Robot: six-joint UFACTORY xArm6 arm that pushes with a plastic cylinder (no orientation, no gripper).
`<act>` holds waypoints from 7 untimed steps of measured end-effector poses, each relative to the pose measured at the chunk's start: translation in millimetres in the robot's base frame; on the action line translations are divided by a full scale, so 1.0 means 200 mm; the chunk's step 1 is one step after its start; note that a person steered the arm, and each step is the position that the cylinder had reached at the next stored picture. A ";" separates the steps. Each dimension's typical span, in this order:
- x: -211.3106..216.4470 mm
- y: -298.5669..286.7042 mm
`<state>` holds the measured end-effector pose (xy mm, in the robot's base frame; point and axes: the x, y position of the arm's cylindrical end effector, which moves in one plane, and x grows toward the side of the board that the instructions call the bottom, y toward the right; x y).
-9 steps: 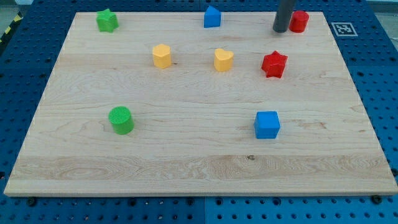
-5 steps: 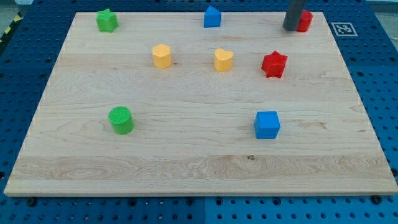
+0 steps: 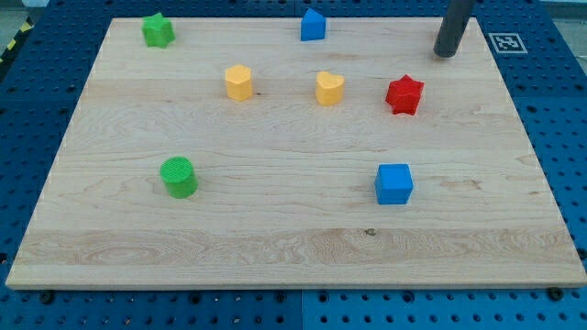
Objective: Place the red circle at the top right corner of the board
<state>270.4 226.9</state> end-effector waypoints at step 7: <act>0.14 -0.27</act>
